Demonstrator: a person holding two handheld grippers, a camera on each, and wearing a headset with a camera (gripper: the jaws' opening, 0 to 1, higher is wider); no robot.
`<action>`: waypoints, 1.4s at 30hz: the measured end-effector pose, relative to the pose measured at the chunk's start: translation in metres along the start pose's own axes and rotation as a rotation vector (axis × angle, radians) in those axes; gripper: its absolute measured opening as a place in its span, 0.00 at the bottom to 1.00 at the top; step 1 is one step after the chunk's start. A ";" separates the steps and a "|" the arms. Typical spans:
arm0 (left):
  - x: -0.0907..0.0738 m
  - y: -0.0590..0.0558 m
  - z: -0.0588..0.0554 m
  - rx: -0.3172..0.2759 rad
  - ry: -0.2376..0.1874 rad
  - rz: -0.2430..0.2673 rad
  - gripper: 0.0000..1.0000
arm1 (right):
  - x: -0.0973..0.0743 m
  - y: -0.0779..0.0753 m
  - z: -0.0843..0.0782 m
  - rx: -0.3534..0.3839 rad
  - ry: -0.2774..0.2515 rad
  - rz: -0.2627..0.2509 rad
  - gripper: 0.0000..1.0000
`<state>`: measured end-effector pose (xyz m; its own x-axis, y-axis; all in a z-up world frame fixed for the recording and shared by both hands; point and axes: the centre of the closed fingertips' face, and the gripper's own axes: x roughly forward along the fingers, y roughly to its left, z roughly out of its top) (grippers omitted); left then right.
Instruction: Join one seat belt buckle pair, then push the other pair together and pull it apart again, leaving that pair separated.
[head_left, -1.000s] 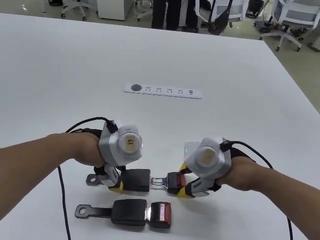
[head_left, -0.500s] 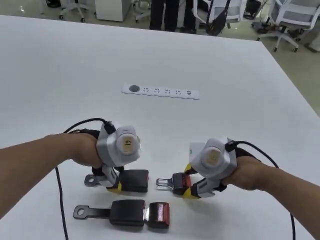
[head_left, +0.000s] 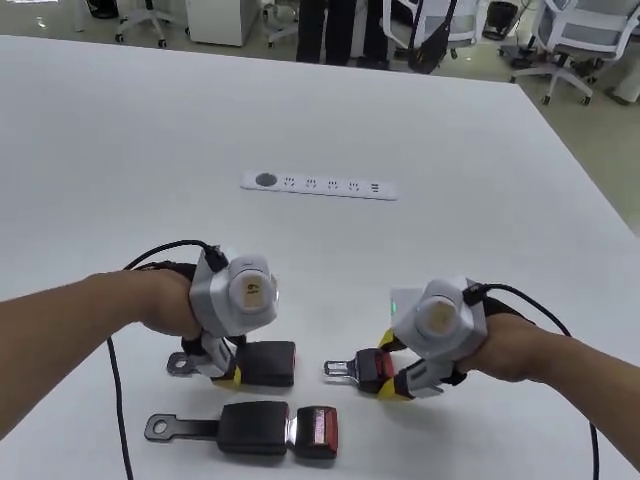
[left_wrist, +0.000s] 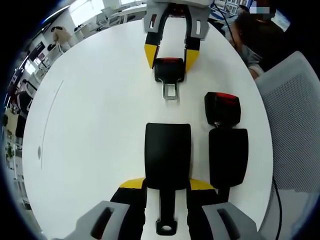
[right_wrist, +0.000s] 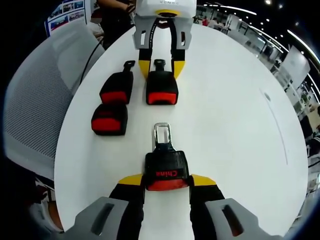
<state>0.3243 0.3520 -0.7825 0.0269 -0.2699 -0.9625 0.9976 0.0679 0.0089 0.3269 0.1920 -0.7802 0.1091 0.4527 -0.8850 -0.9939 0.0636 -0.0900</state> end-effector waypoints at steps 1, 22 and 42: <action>0.000 0.000 0.000 0.001 0.000 0.000 0.32 | 0.000 -0.001 -0.001 0.002 0.000 0.000 0.31; -0.003 0.000 -0.006 0.012 -0.001 0.038 0.35 | -0.004 -0.002 -0.002 -0.023 -0.010 -0.037 0.45; -0.038 -0.007 -0.036 -0.213 -0.185 0.117 0.44 | -0.034 0.003 -0.002 0.065 -0.119 -0.111 0.62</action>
<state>0.3142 0.3964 -0.7563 0.1710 -0.4174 -0.8925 0.9520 0.3034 0.0405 0.3205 0.1749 -0.7514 0.2231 0.5414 -0.8106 -0.9730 0.1746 -0.1511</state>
